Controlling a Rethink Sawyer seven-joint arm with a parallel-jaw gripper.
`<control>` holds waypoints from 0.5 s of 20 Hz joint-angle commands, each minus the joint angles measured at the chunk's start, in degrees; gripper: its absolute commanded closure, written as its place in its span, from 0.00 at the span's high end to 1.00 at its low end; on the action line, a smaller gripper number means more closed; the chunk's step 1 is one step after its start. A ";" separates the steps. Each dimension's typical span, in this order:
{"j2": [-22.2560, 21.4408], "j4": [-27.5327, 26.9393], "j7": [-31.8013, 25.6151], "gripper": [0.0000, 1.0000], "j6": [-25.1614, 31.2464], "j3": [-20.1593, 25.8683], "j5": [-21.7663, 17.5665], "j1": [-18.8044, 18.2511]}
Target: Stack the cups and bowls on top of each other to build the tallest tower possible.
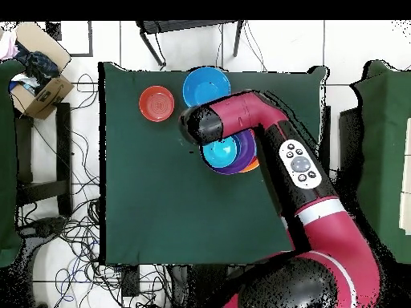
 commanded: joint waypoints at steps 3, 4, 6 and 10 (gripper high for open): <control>1.53 -3.91 -21.53 1.00 -1.51 -1.15 -8.48 -0.10; 1.74 -4.23 -21.59 1.00 -1.57 -1.14 -8.80 -0.16; 1.91 -4.70 -21.75 1.00 -1.72 -1.15 -9.54 -0.20; 2.13 -5.50 -23.23 1.00 -2.31 -0.94 -11.23 0.06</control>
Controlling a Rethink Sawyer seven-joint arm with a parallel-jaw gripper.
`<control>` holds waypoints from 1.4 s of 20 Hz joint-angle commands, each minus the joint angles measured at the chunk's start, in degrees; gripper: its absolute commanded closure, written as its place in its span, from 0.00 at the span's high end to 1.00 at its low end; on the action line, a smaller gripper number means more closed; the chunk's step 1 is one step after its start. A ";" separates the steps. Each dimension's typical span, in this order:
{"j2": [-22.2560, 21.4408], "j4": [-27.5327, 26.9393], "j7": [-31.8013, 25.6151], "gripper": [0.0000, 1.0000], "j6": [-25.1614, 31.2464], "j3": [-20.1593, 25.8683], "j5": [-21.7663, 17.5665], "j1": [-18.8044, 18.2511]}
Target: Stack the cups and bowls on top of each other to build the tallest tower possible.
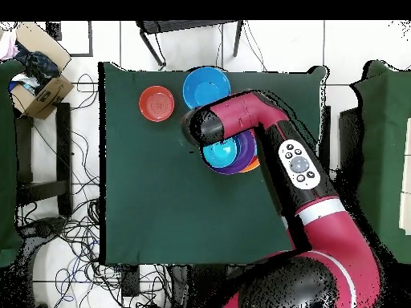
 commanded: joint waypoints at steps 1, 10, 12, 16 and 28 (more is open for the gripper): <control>1.95 -4.91 -20.51 1.00 -2.42 -1.08 -7.26 0.19; 5.11 -5.25 -18.08 1.00 -5.16 -2.14 -9.98 0.95; 5.74 -4.89 -18.92 1.00 -4.93 -1.85 -9.65 0.81; 5.83 -3.11 -22.33 1.00 -3.05 -1.05 -8.13 0.07; 2.28 1.70 -28.43 1.00 0.72 0.64 -4.02 -1.09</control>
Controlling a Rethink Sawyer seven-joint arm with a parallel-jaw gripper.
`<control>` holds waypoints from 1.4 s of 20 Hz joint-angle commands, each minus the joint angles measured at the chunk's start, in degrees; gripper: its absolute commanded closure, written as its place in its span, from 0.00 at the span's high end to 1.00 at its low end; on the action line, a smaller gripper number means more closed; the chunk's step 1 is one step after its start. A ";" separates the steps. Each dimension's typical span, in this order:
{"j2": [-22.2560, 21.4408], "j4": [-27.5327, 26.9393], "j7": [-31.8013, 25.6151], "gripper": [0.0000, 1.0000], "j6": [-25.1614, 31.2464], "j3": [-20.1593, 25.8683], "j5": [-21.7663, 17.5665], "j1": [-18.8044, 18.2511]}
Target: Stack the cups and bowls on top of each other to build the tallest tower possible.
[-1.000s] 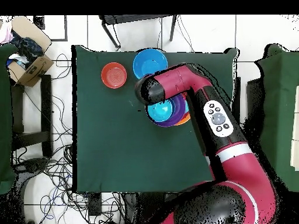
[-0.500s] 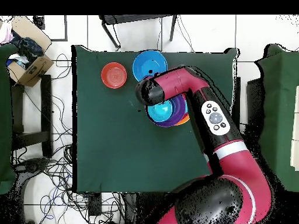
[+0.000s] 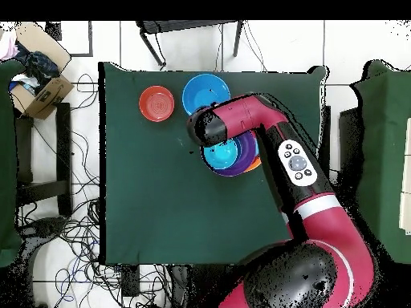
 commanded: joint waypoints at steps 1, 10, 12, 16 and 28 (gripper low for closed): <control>-2.31 4.21 -22.54 1.00 3.86 0.60 -0.28 -0.53; -4.59 5.61 -25.77 1.00 3.77 2.29 1.28 -1.15; -4.57 5.73 -26.03 1.00 3.12 2.69 1.27 -1.42; -4.99 5.47 -26.74 1.00 2.84 3.21 0.98 -1.20; -2.42 5.11 -27.28 1.00 4.80 1.79 1.41 -0.56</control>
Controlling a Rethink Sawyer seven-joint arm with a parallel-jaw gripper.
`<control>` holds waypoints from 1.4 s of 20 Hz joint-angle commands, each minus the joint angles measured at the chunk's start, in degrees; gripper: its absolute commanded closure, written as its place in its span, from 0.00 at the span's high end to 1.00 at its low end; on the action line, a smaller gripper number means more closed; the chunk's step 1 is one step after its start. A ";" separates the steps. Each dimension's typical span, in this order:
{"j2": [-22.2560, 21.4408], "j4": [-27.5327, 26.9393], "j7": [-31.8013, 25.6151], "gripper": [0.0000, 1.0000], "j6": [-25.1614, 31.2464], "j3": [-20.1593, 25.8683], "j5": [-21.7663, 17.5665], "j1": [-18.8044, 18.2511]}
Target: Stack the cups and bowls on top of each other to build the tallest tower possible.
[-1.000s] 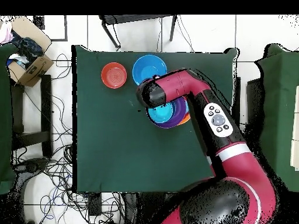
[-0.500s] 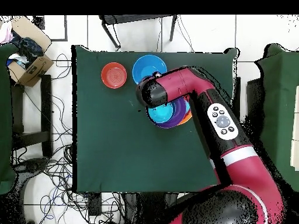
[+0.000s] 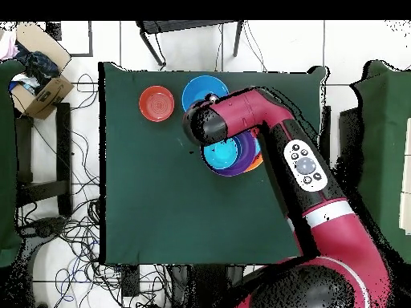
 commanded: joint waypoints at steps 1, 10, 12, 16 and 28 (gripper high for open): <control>3.21 1.55 -18.01 1.00 5.01 -1.24 -0.69 0.96; 4.31 1.59 -16.54 1.00 6.67 -2.18 0.63 1.05; 4.87 1.43 -16.97 1.00 6.92 -2.20 0.84 1.02; 5.93 1.23 -17.31 1.00 7.57 -2.40 1.39 0.95; 7.40 1.17 -14.32 1.00 6.17 -4.05 0.96 0.90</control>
